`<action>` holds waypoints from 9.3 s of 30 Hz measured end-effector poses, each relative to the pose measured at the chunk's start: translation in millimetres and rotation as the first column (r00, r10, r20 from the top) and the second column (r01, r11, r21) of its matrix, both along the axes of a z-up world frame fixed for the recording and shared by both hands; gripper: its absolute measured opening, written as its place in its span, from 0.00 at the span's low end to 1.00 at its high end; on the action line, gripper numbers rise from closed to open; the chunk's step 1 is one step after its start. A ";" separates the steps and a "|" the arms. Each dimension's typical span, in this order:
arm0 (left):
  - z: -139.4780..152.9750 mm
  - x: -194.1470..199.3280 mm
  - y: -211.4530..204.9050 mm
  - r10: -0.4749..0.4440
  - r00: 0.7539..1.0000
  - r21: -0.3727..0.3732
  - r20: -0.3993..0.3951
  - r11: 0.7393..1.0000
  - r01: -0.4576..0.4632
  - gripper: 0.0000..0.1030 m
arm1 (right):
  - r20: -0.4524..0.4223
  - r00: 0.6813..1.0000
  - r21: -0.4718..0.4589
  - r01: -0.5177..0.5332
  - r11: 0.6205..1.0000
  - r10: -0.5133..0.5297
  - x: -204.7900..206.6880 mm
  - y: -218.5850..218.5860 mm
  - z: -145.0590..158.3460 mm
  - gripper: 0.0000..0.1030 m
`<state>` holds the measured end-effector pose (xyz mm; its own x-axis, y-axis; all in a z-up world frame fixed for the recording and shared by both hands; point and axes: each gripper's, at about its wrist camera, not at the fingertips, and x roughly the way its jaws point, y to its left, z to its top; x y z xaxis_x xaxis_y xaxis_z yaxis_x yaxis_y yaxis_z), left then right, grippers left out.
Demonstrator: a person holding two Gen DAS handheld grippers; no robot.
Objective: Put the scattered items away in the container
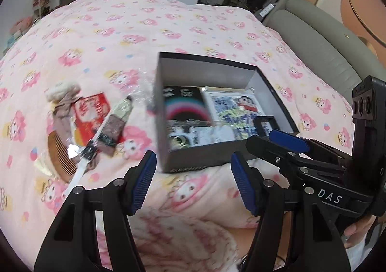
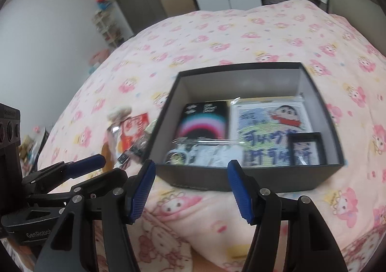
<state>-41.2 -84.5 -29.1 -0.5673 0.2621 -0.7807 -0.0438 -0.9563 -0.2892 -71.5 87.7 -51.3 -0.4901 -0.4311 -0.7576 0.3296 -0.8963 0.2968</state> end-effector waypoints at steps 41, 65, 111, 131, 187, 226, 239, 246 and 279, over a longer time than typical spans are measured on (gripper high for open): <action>-158.5 6.6 -191.5 0.219 0.933 0.184 0.287 0.943 -0.278 0.05 | 0.297 0.900 0.068 -0.352 0.934 0.318 -30.3 -203.2 -101.0 0.55; -176.8 37.9 -266.7 0.376 0.855 0.350 0.356 0.795 -0.495 0.32 | 0.505 0.783 -0.085 -0.373 0.924 0.363 -87.7 -264.4 -138.5 0.54; 0.6 -48.4 -43.6 -0.002 0.998 0.250 -0.062 0.968 0.018 0.02 | -0.061 0.961 -0.011 -0.269 0.963 0.268 -34.0 -127.8 -10.4 0.11; -45.7 -13.4 11.0 0.090 0.994 0.485 0.062 0.868 -0.109 0.34 | -0.009 1.000 -0.145 -0.007 0.989 0.006 -20.0 32.7 -27.8 0.02; -153.3 -15.2 80.6 0.148 0.946 0.358 0.288 0.900 -0.249 0.12 | 0.312 0.896 -0.137 0.372 0.918 -0.317 7.4 149.5 -112.9 0.04; -13.3 -55.7 96.3 -0.034 0.992 0.288 -0.119 0.955 0.067 0.06 | 0.028 0.973 -0.093 0.232 0.968 -0.230 -28.8 113.6 -14.1 0.04; -31.7 -166.2 67.5 0.024 1.000 0.271 -0.006 0.962 -0.021 0.06 | 0.056 0.989 -0.007 0.139 0.990 -0.139 -141.1 81.8 -12.4 0.04; -70.9 -225.4 53.2 0.053 0.988 0.307 0.146 0.947 -0.096 0.06 | 0.140 0.985 0.039 0.100 0.994 -0.105 -207.5 66.2 -45.7 0.04; -126.3 -256.6 49.0 0.039 0.932 0.226 0.362 0.966 -0.128 0.34 | 0.320 0.943 0.154 0.039 0.987 -0.087 -234.0 51.2 -110.3 0.34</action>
